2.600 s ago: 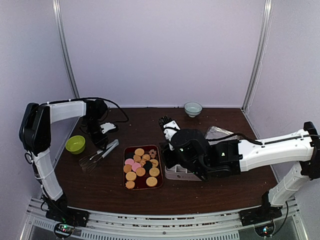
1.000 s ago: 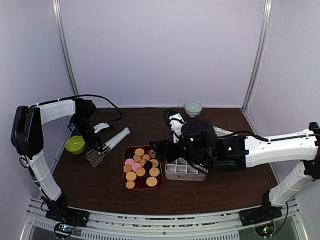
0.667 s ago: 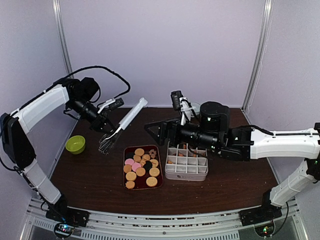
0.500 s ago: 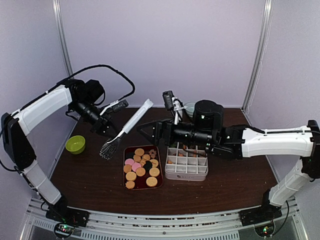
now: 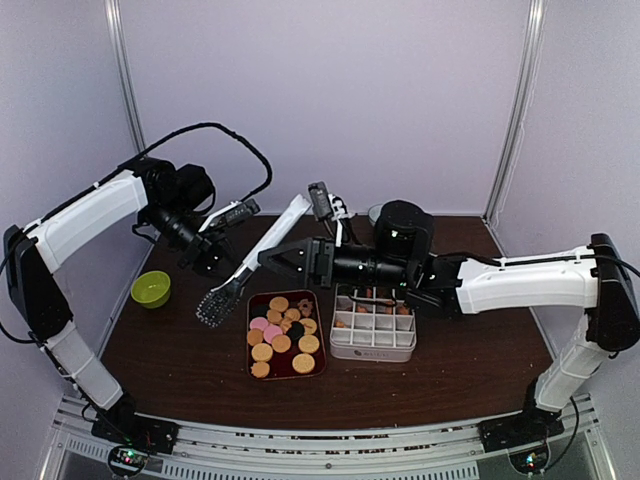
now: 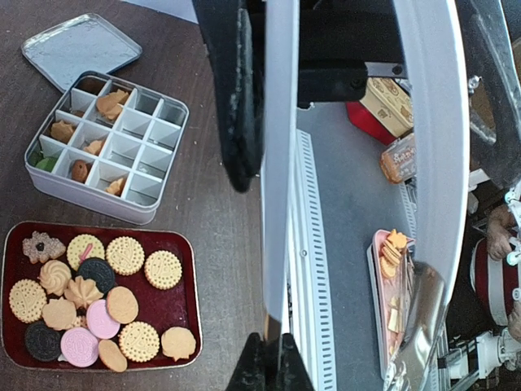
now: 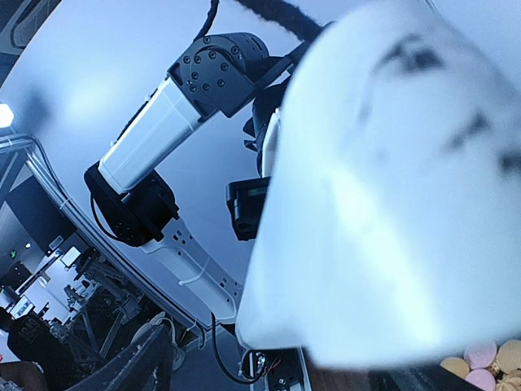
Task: Pack the cookies
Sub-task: Pass from the left arm to the right
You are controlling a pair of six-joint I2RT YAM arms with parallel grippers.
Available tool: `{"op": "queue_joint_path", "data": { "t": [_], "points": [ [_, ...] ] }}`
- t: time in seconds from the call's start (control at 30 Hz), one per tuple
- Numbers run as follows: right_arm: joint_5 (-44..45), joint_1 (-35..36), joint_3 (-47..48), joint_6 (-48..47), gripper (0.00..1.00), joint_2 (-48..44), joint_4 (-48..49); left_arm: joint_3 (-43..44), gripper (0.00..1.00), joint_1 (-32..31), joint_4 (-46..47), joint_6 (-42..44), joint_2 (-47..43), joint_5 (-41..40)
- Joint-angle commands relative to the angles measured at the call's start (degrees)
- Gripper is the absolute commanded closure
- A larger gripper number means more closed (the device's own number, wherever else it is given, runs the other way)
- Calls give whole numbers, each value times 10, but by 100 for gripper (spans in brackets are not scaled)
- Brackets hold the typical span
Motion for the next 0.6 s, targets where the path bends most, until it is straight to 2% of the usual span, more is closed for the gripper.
{"op": "queue_joint_path", "data": {
  "t": [0.0, 0.33, 0.57],
  "points": [
    [-20, -10, 27, 19, 20, 14, 38, 6, 100, -9, -7, 17, -5, 26],
    [-50, -31, 35, 44, 37, 23, 48, -2, 100, -10, -5, 20, -5, 14],
    [-131, -33, 70, 69, 44, 54, 48, -3, 100, -11, -4, 22, -3, 1]
  ]
}}
